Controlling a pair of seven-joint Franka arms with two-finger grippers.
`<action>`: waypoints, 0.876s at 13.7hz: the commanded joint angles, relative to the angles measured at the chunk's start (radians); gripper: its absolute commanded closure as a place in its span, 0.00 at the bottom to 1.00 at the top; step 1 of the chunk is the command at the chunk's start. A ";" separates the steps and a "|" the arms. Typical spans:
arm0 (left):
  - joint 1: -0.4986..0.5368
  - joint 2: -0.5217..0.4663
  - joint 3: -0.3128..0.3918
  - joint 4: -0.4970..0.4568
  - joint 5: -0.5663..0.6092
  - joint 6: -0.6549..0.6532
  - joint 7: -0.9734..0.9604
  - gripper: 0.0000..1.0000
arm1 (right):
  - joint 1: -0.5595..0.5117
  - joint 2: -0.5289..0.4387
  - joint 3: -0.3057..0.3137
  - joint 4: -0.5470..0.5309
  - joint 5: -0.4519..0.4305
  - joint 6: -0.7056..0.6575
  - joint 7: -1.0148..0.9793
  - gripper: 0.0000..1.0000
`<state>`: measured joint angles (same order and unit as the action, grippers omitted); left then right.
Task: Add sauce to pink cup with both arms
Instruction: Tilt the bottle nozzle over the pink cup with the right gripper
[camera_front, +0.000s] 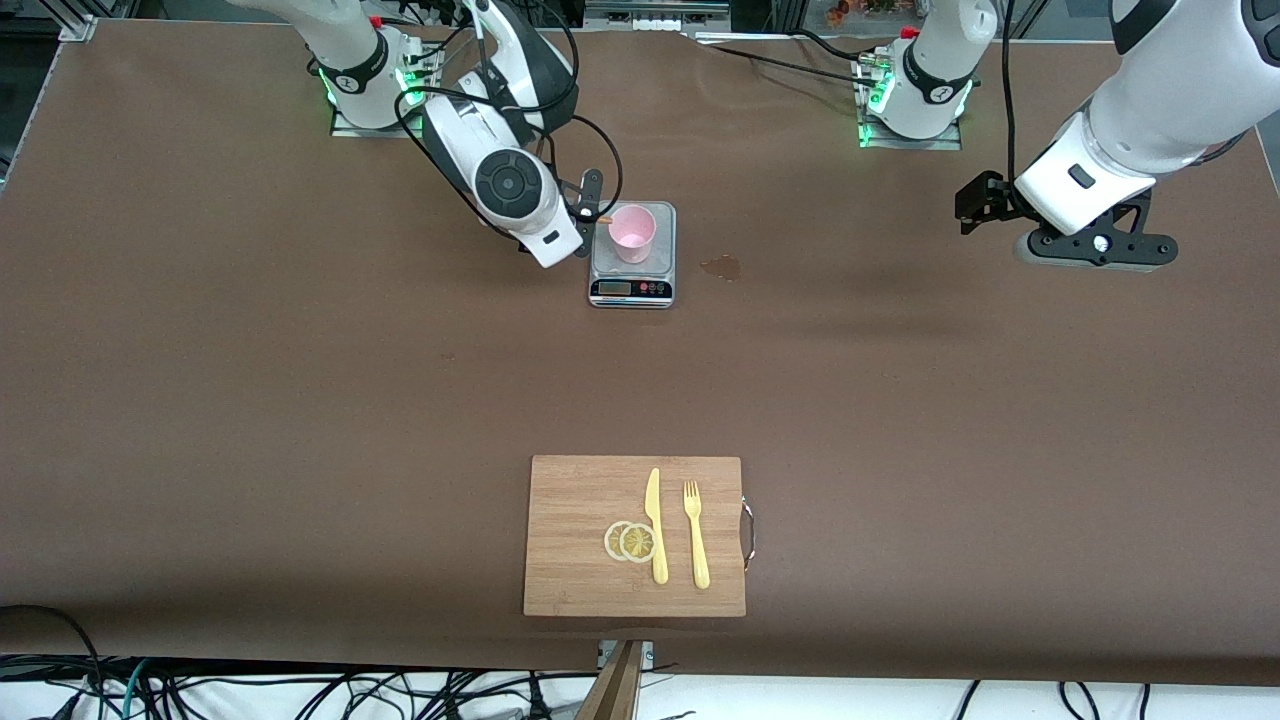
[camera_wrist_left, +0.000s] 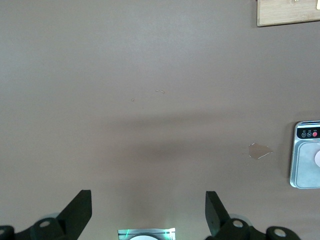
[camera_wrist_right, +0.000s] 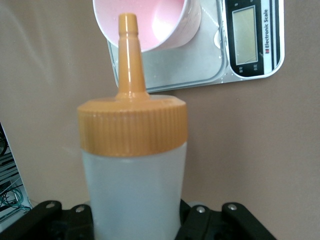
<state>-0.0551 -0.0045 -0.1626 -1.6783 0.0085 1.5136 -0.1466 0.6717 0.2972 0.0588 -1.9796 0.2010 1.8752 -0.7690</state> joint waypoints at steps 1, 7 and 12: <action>0.000 0.014 -0.005 0.034 0.001 -0.007 -0.010 0.00 | 0.022 -0.020 0.010 0.002 -0.044 -0.024 0.072 1.00; 0.000 0.024 -0.006 0.043 0.001 -0.009 -0.010 0.00 | 0.042 0.011 0.022 0.064 -0.116 -0.064 0.134 1.00; -0.002 0.027 -0.006 0.046 0.001 -0.009 -0.010 0.00 | 0.062 0.059 0.022 0.149 -0.178 -0.140 0.180 1.00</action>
<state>-0.0553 0.0041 -0.1638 -1.6666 0.0085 1.5143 -0.1477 0.7228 0.3234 0.0776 -1.8932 0.0545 1.7840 -0.6196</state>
